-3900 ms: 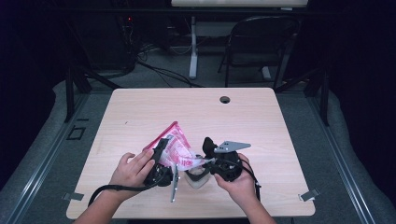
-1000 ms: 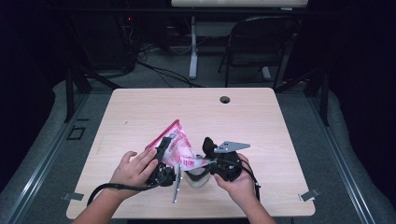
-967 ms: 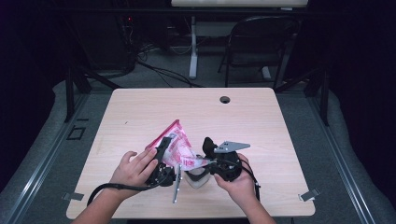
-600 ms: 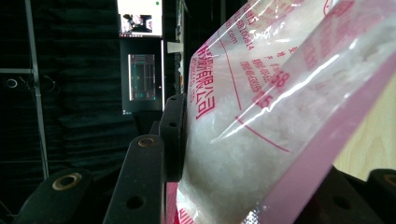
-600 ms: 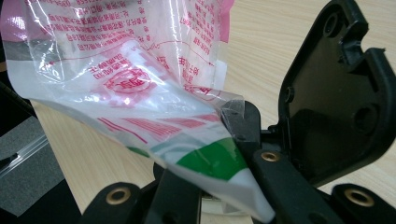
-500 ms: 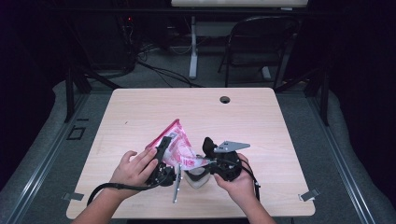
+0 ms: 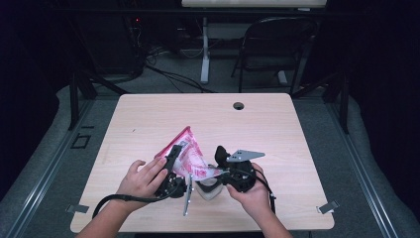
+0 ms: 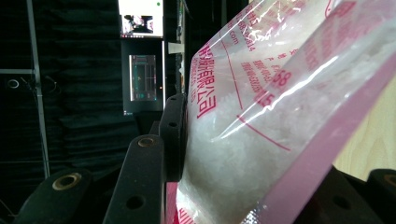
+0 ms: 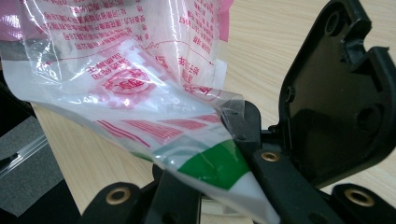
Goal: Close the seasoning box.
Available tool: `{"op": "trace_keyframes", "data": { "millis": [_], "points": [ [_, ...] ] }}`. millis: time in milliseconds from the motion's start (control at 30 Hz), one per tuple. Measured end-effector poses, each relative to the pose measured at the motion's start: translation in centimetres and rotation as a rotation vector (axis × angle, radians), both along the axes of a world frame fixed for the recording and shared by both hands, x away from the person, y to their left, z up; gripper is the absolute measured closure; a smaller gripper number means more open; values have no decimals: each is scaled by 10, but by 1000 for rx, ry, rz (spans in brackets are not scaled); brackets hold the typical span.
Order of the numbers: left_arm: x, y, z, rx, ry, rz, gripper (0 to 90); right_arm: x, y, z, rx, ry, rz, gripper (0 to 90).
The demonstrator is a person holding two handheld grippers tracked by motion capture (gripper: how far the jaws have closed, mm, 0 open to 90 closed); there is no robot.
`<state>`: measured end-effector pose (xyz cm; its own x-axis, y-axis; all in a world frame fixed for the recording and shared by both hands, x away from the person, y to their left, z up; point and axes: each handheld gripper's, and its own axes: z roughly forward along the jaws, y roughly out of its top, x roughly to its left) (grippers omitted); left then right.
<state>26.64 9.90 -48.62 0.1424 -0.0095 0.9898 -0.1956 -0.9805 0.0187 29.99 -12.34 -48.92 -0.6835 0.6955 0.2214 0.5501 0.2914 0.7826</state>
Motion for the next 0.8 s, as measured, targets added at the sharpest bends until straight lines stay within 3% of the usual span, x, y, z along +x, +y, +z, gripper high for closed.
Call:
{"op": "trace_keyframes", "data": {
  "millis": [800],
  "points": [
    [-1,-1,3,8,-7,2,653,2,0,0,2,-1,1,852]
  ]
}}
